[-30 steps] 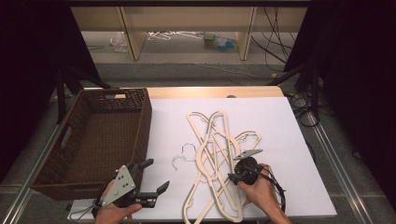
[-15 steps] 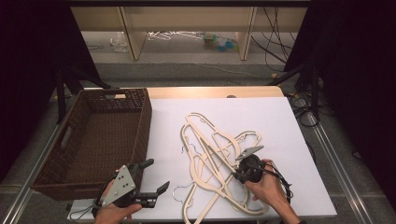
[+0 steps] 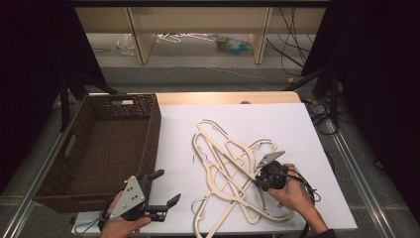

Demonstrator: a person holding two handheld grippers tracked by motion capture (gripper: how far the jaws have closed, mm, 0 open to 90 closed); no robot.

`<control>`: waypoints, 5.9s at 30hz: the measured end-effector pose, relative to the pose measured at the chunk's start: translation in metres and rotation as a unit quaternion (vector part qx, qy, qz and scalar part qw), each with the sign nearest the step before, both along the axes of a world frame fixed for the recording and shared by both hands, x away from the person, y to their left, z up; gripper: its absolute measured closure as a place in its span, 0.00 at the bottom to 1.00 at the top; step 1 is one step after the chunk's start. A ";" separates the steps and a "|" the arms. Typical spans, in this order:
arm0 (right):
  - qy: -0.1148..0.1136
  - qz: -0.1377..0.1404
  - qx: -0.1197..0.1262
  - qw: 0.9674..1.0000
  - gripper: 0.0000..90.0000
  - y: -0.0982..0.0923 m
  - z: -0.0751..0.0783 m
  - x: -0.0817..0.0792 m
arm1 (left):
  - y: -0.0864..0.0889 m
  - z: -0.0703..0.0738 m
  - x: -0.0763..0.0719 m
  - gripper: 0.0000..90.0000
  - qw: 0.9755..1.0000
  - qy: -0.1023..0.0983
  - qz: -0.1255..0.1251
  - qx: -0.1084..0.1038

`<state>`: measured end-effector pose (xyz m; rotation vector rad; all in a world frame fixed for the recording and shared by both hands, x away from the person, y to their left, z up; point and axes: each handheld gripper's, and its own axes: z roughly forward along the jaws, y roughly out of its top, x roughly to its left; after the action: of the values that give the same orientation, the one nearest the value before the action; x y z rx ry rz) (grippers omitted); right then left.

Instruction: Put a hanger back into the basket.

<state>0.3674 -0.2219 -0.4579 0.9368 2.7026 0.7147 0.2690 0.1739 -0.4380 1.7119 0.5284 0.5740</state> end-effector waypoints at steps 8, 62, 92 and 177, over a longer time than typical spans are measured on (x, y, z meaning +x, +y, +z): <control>-0.030 -0.005 0.001 1.000 0.72 0.000 0.007 -0.009 | 0.000 0.000 -0.001 0.18 1.000 0.001 0.000 0.002; -0.014 0.086 0.017 0.996 0.89 0.023 0.034 -0.050 | -0.019 -0.010 0.014 0.23 0.997 0.001 0.006 0.075; 0.004 0.107 0.031 0.994 0.89 -0.009 0.064 -0.071 | -0.107 -0.050 0.063 0.35 0.950 -0.109 -0.074 0.284; -0.135 0.028 0.110 0.984 0.36 -0.013 0.046 -0.093 | 0.013 0.212 0.063 0.95 0.997 0.062 -0.048 0.015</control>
<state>0.2748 -0.2346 -0.4119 0.7464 2.4554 1.0843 0.3322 0.1865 -0.2262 1.7999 0.5248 0.4117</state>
